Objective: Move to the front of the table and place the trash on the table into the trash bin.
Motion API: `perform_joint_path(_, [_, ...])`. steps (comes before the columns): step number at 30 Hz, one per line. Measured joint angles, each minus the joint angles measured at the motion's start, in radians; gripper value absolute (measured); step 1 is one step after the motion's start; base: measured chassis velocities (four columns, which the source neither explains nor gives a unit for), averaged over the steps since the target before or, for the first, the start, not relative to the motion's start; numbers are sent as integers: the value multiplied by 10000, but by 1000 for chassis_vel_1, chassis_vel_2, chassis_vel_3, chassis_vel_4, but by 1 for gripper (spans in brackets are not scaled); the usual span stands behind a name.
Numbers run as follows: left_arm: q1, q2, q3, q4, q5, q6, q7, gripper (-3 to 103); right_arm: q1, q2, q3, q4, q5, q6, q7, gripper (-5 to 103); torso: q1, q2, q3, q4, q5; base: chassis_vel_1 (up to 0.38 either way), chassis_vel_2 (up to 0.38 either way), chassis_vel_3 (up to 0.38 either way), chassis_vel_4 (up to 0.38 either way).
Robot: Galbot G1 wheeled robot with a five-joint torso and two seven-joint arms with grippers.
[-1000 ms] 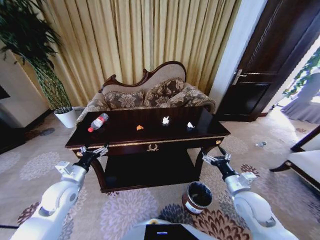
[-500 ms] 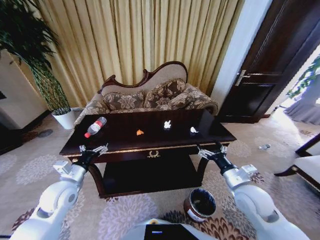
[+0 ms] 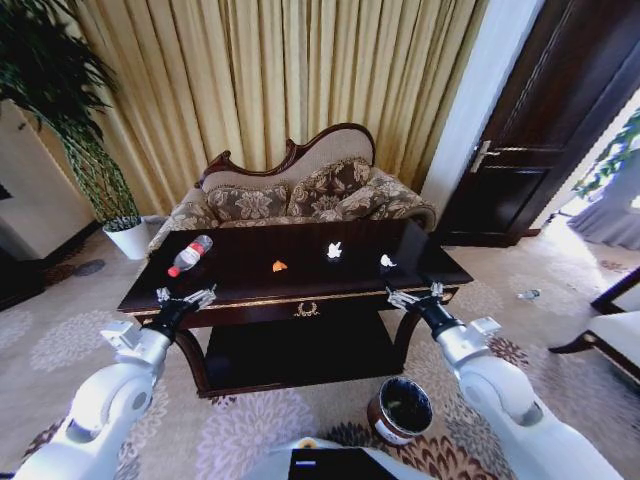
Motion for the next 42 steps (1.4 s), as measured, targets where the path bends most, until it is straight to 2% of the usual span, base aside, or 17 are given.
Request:
perform_joint_path(12, [15, 44, 8, 79, -65, 46, -34, 100, 875, -135, -621, -784, 33, -27, 17, 100, 0, 0, 0, 0, 0, 0, 0, 0, 0])
perform_joint_path(26, [-99, -45, 70, 262, -102, 74, -21, 100, 1024, -101, -755, -1149, -59, 66, -113, 100, 0, 0, 0, -2, 0, 0, 0, 0, 0])
perform_joint_path(32, [-116, -97, 79, 362, -110, 108, -18, 100, 1272, -108, -780, -1070, 244, -609, 273, 100, 0, 0, 0, -1, -1, 0, 0, 0, 0])
perform_joint_path(35, [-172, -176, 99, 430, -107, 157, -9, 100, 1716, -324, -821, -1219, 649, -1161, 813, 100, 0, 0, 0, 0, -1, 0, 0, 0, 0])
perform_joint_path(42, [-225, -189, 109, 435, -105, 175, -10, 100, 2476, -743, -1109, -1783, 1039, -1626, 932, 100, 0, 0, 0, -1, 0, 0, 0, 0, 0])
